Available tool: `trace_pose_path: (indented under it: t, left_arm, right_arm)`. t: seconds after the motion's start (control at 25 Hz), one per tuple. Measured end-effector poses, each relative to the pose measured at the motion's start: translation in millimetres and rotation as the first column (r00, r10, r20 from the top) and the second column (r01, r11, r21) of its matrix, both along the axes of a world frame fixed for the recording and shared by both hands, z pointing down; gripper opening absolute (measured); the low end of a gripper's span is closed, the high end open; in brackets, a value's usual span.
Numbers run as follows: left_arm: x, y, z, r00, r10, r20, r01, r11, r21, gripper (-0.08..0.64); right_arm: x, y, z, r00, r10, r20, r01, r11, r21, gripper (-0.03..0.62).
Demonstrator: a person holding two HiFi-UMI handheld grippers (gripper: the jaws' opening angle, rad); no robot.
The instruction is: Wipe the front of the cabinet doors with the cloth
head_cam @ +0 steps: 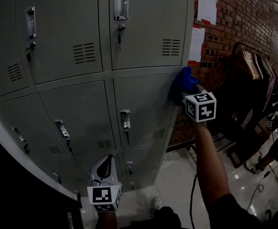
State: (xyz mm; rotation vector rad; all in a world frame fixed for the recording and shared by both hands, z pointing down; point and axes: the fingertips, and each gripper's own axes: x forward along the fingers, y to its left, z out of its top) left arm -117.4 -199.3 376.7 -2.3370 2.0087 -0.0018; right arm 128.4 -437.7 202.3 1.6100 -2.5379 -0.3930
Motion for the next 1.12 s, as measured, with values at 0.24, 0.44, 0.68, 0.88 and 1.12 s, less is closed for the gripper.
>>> trace_pose_path:
  t: [0.24,0.44,0.68,0.88,1.12]
  left_arm:
    - [-2,4,1,1.000,-0.002,-0.002,0.002,1.000,-0.001,0.017]
    - [1,2,3,1.000,0.007,-0.002,-0.007,1.000,-0.007,0.017]
    - [0,2,3,1.000,0.008,-0.005,-0.008,1.000,-0.009,0.017]
    - [2,0,2,1.000,0.018,-0.014,-0.018,1.000,-0.002,0.017]
    - [3,1,4,1.000,0.019,-0.017,-0.019,1.000,-0.002,0.017]
  right_arm:
    - [0,12,17,1.000,0.013,-0.019,-0.013,1.000,0.004,0.078]
    - [-9,4,40,0.997,0.032,-0.068,-0.034,0.999,-0.031,0.078]
    - [-12,5,41,0.997,0.040,-0.066,-0.043,0.998,-0.053,0.078]
    - [-20,4,42,0.997,0.015,-0.082,-0.020,0.998,-0.058,0.078]
    - [-75,24,41,0.990,-0.073,-0.118,0.067,0.996,-0.056,0.078]
